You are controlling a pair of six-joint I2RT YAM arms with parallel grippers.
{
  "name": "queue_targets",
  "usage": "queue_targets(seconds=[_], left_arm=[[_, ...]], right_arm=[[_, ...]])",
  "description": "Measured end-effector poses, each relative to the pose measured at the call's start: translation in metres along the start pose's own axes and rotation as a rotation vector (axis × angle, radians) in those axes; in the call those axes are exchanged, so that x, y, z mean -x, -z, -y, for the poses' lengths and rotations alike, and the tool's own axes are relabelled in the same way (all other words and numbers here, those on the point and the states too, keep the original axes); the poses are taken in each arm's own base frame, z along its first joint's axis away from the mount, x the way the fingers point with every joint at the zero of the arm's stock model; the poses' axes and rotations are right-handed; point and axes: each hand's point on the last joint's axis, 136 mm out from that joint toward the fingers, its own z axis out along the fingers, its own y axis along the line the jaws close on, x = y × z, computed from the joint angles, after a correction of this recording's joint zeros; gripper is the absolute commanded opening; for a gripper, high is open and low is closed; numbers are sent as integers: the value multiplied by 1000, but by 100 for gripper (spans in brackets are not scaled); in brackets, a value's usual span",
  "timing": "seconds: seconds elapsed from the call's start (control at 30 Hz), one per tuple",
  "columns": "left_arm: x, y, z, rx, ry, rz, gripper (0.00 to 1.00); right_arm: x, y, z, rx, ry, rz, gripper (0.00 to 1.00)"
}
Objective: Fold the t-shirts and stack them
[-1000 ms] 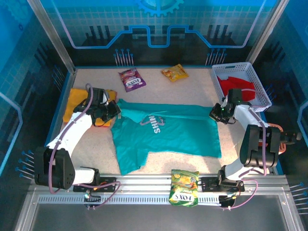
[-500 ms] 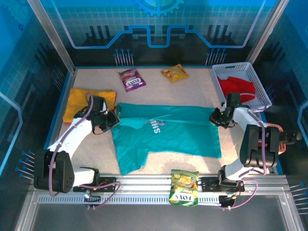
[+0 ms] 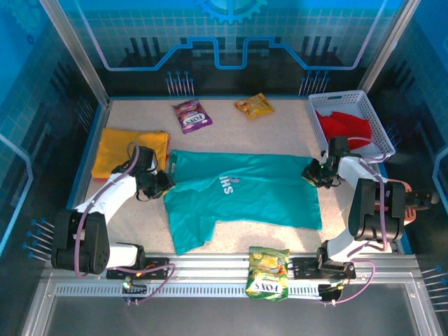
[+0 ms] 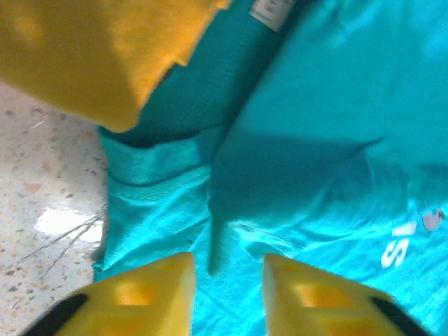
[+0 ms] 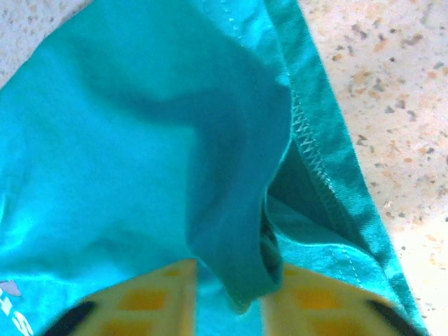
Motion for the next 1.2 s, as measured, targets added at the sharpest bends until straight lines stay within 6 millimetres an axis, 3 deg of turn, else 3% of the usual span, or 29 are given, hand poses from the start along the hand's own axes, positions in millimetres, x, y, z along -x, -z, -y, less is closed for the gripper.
queue_targets(seconds=[0.1, 0.23, 0.4, 0.5, 0.77, 1.2], left_arm=[[0, 2, -4, 27, -9, 5, 47], [4, 15, 3, 42, -66, 50, 45], [-20, 25, 54, -10, -314, 97, 42], [-38, 13, 68, -13, -415, 71, 41], [-68, -47, 71, 138, -648, 1, 47], [-48, -79, 79, 246, -750, 74, 38]], right_arm=[[-1, 1, -2, 8, 7, -1, 70], [0, 8, -9, 34, 25, 15, 82], [1, 16, -24, 73, 70, 44, 87], [-1, 16, -30, 88, 84, 40, 88], [-2, 16, -32, 98, 89, 36, 89], [-3, 17, -36, 117, 92, 33, 88]])
